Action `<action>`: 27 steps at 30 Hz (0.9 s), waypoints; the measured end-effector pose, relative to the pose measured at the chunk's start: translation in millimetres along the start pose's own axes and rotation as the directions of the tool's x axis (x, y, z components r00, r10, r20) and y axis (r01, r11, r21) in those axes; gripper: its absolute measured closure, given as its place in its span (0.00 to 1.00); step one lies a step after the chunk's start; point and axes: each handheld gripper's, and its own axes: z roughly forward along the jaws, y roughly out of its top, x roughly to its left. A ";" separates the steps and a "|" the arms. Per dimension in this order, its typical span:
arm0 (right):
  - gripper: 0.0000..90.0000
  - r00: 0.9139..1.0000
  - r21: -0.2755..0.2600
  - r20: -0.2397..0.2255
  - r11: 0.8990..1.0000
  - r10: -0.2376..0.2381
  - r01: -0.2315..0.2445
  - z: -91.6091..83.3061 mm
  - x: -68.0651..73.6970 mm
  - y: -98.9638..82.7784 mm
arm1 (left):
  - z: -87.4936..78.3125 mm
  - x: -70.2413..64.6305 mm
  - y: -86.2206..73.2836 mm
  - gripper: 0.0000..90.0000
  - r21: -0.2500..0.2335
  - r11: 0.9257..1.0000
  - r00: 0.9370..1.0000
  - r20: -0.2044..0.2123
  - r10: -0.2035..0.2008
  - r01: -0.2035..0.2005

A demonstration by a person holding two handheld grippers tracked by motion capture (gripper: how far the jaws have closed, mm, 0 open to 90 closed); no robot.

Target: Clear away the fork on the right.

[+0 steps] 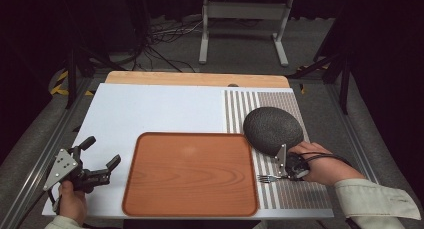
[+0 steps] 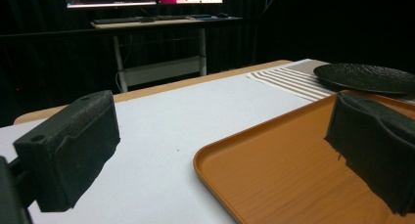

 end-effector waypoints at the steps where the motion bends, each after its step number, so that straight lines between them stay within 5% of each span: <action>1: 0.87 1.000 0.005 -0.002 1.000 -0.006 0.006 -0.3 0.1 0.0 | 0.2 0.0 -0.1 0.00 -0.003 1.000 1.000 -0.001 -0.001 0.001; 12: 0.87 1.000 -0.005 -0.001 1.000 -0.010 0.010 -3.2 1.1 -1.5 | 0.3 0.3 -0.5 0.00 -0.002 1.000 1.000 -0.005 -0.006 0.006; 27: 0.87 0.995 -0.105 0.079 0.993 0.064 -0.056 -40.8 3.2 -8.3 | 0.3 0.6 -0.9 0.00 -0.004 1.000 1.000 -0.007 -0.008 0.008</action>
